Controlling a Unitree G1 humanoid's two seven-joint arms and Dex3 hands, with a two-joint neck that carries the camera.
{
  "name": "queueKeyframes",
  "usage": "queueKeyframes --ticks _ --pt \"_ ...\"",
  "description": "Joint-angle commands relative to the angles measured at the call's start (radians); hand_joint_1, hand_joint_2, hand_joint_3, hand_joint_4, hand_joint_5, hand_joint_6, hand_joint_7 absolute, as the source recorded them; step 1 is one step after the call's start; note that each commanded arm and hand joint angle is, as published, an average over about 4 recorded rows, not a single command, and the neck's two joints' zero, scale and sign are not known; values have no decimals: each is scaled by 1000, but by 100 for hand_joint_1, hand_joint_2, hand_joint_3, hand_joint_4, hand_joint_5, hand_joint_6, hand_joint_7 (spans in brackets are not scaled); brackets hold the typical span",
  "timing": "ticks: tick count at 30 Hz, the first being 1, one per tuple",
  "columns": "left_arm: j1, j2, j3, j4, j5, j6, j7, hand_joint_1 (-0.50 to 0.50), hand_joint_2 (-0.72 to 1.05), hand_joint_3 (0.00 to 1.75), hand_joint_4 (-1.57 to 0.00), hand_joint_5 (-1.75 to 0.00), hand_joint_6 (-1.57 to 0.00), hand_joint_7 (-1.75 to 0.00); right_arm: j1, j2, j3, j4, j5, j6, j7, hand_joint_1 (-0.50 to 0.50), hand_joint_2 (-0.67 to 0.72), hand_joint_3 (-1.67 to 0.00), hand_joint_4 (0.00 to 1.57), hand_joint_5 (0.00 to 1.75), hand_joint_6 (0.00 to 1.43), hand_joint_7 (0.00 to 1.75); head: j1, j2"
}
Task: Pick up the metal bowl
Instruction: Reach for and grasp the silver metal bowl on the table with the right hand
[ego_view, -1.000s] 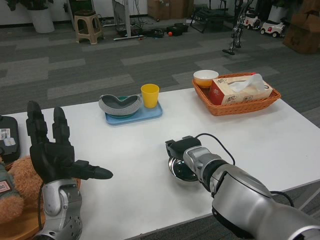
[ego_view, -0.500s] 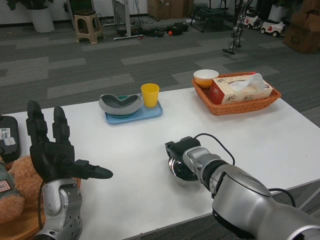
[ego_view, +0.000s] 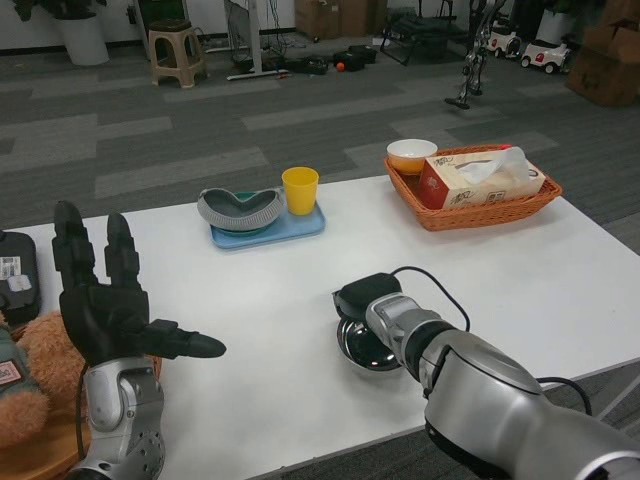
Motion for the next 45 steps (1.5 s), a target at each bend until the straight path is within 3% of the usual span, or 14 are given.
queueKeyframes --ticks 1,3,6,12,18,23,32,35,45 --pt "8 6 8 -3 -3 -3 4 -48 -72 0 0 0 0 0 22 -3 -8 28 23 -9 -24 -24 1 -58 143 114 122 75 0 -1" --pt "8 6 8 -3 -4 -3 4 -48 -72 0 0 0 0 0 23 -3 -11 32 26 -11 -30 -21 -5 -75 138 102 132 98 0 -2" --pt "8 6 8 -2 -4 -3 4 -48 -72 0 0 0 0 0 26 -3 -16 35 25 -13 -36 -21 -10 -105 137 95 133 117 0 -3" --pt "8 6 8 -1 -4 -3 4 -48 -72 0 0 0 0 0 31 -3 -16 35 20 -17 -52 -14 -8 -127 135 85 121 136 2 -4" --pt "10 6 9 -1 -4 -3 4 -48 -72 0 0 0 0 0 42 -3 -19 26 20 -50 -56 -2 -3 -127 131 78 98 143 8 -7" --pt "14 8 13 -3 -4 -3 4 -48 -72 4 0 0 0 0 65 -8 -57 -17 19 -67 -36 8 9 -119 128 78 77 154 16 -9" --pt "22 13 22 -6 -5 -3 4 -48 -72 0 0 0 0 0 131 -55 -113 -212 6 -61 53 12 9 -121 127 73 69 161 25 -8" --pt "22 16 23 -5 -7 -1 4 -48 -72 0 0 0 0 0 155 -75 -169 -296 -43 -58 80 12 8 -127 128 73 69 161 30 -6" --pt "22 16 25 0 -8 -1 4 -48 -72 0 0 0 0 0 186 -162 -253 -531 -129 -54 183 17 3 -127 128 73 71 161 60 29"
